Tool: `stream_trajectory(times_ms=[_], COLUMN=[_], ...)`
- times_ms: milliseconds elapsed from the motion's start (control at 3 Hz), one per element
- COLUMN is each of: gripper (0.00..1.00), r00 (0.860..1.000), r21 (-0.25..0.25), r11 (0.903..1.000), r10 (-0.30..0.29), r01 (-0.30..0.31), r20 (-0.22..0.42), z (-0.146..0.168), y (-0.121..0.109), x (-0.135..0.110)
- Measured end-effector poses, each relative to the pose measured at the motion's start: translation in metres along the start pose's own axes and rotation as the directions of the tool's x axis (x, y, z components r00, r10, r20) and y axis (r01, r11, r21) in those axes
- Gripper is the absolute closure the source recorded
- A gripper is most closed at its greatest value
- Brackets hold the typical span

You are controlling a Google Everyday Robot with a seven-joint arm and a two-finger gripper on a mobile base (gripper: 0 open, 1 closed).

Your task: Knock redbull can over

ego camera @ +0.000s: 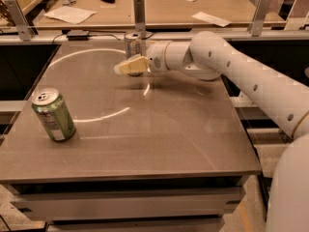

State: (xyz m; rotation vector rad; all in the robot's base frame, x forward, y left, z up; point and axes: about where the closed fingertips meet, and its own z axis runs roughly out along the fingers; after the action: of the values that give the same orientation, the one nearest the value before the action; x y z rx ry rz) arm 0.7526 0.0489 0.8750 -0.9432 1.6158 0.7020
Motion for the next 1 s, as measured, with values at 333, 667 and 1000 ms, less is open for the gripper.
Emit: stream_trajectory(times_ms=[333,667,1000], gripper=[0.18,0.41,0.64], r00=[1.000,1.000,1.000], r21=[-0.010,0.004,0.014], r11=[0.9999,1.0000,0.9999], r10=[-0.005,-0.006,-0.004], r01=[0.005,0.006,0.004], r20=[-0.003,-0.006,-0.001], z=[0.011,0.013,0.012], y=[-0.002,-0.010,-0.018], x=[0.000,-0.002,-0.004])
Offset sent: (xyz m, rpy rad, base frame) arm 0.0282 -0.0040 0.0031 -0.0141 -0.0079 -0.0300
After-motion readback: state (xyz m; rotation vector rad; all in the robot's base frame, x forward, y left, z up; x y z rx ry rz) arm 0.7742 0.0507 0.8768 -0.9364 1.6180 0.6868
